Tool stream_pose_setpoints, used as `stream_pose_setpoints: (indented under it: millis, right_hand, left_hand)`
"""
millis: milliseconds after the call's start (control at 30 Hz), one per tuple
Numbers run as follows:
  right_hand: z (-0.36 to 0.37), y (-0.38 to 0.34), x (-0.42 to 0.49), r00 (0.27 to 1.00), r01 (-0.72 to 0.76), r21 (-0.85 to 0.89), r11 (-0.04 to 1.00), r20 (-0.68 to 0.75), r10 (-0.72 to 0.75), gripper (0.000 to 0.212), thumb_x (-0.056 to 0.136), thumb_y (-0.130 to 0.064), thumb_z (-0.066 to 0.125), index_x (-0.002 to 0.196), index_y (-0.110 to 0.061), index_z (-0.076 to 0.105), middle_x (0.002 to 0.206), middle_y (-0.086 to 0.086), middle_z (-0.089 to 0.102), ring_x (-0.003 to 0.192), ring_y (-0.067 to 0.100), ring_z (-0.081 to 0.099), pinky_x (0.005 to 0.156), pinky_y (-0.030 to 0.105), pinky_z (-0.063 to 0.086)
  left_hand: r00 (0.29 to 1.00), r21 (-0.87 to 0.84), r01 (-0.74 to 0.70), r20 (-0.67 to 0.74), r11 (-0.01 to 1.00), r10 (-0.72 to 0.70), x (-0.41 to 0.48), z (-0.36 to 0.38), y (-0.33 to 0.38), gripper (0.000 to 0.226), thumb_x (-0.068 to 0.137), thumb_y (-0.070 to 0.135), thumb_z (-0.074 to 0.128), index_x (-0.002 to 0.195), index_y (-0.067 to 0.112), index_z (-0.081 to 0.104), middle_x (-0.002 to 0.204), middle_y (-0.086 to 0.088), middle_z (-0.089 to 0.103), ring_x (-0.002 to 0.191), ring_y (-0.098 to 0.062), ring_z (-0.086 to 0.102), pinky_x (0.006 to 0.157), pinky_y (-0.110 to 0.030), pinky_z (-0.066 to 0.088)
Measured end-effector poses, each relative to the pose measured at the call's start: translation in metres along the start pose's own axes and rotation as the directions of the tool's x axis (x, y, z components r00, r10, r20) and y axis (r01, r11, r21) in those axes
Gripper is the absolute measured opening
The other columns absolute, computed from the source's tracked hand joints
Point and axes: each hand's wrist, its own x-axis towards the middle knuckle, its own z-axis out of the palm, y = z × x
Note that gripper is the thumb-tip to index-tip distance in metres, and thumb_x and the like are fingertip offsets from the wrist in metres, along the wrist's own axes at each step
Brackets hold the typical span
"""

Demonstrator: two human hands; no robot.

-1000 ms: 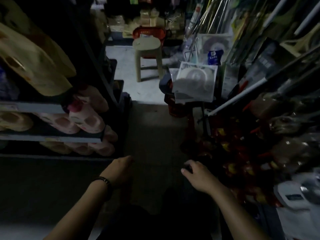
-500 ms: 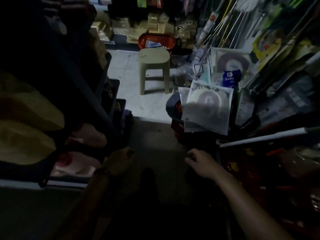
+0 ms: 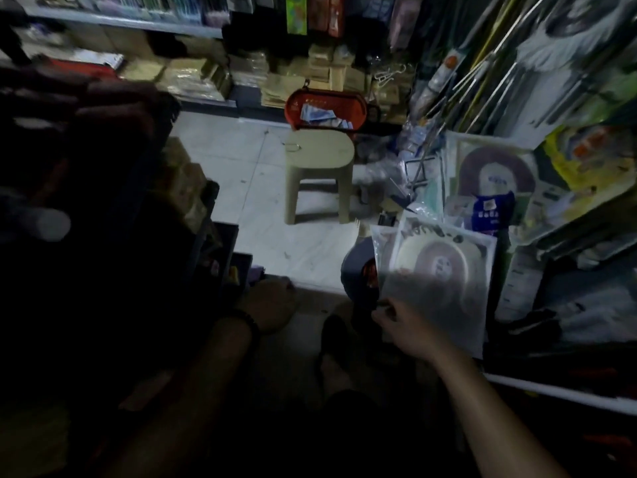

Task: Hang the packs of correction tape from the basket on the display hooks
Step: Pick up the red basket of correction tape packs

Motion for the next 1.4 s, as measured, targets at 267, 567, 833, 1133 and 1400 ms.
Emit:
stream_pose_setpoints:
  millis: [267, 567, 833, 1133, 1400]
  right_hand:
    - [-0.095, -0.042, 0.157, 0.996, 0.048, -0.120, 0.992, 0.079, -0.038, 0.041, 0.102, -0.038, 0.059, 0.135, -0.013, 0.061, 0.138, 0.014, 0.062, 0.121, 0.031, 0.061, 0.090, 0.031, 0.044]
    - [-0.192, -0.082, 0.267, 0.998, 0.056, -0.043, 0.998, 0.000, -0.056, 0.045, 0.101, -0.049, 0.055, 0.138, -0.023, 0.057, 0.142, 0.002, 0.059, 0.129, 0.021, 0.055, 0.102, 0.037, 0.045]
    - [-0.243, -0.116, 0.368, 0.995, -0.031, 0.057, 0.998, -0.094, 0.036, 0.037, 0.102, -0.040, 0.060, 0.132, -0.017, 0.061, 0.126, 0.005, 0.066, 0.089, 0.004, 0.065, 0.080, 0.025, 0.051]
    - [-0.313, -0.209, 0.484, 0.977, -0.142, 0.099, 0.985, -0.143, 0.155, 0.039, 0.102, -0.042, 0.059, 0.135, -0.020, 0.059, 0.134, 0.001, 0.066, 0.119, 0.020, 0.065, 0.088, 0.030, 0.048]
    - [-0.359, -0.254, 0.553, 0.976, -0.143, 0.087, 0.986, -0.150, 0.155, 0.049, 0.104, -0.046, 0.056, 0.145, -0.020, 0.054, 0.142, 0.005, 0.061, 0.127, 0.020, 0.060, 0.098, 0.034, 0.049]
  left_hand:
    - [0.996, 0.046, 0.070, -0.059, 0.997, -0.067, 0.136, -0.110, 0.041, 0.045, 0.094, 0.059, 0.055, 0.127, 0.029, 0.063, 0.130, -0.008, 0.068, 0.121, -0.030, 0.064, 0.105, -0.046, 0.051]
    - [0.996, 0.072, 0.060, -0.063, 0.996, -0.056, 0.271, -0.212, 0.077, 0.037, 0.101, 0.049, 0.058, 0.127, 0.023, 0.066, 0.117, -0.007, 0.075, 0.111, -0.028, 0.067, 0.096, -0.042, 0.056]
    - [1.000, 0.126, -0.028, 0.002, 0.992, 0.028, 0.426, -0.296, 0.096, 0.034, 0.103, 0.047, 0.057, 0.124, 0.022, 0.067, 0.126, -0.008, 0.072, 0.116, -0.030, 0.065, 0.097, -0.039, 0.054]
    - [0.984, 0.143, -0.160, 0.104, 0.977, 0.146, 0.561, -0.396, 0.099, 0.038, 0.104, 0.049, 0.055, 0.128, 0.022, 0.066, 0.128, -0.008, 0.071, 0.114, -0.029, 0.066, 0.095, -0.038, 0.054]
    - [0.989, 0.082, -0.107, 0.110, 0.991, 0.097, 0.619, -0.445, 0.075, 0.037, 0.102, 0.050, 0.055, 0.126, 0.024, 0.065, 0.126, -0.007, 0.072, 0.109, -0.028, 0.069, 0.097, -0.043, 0.057]
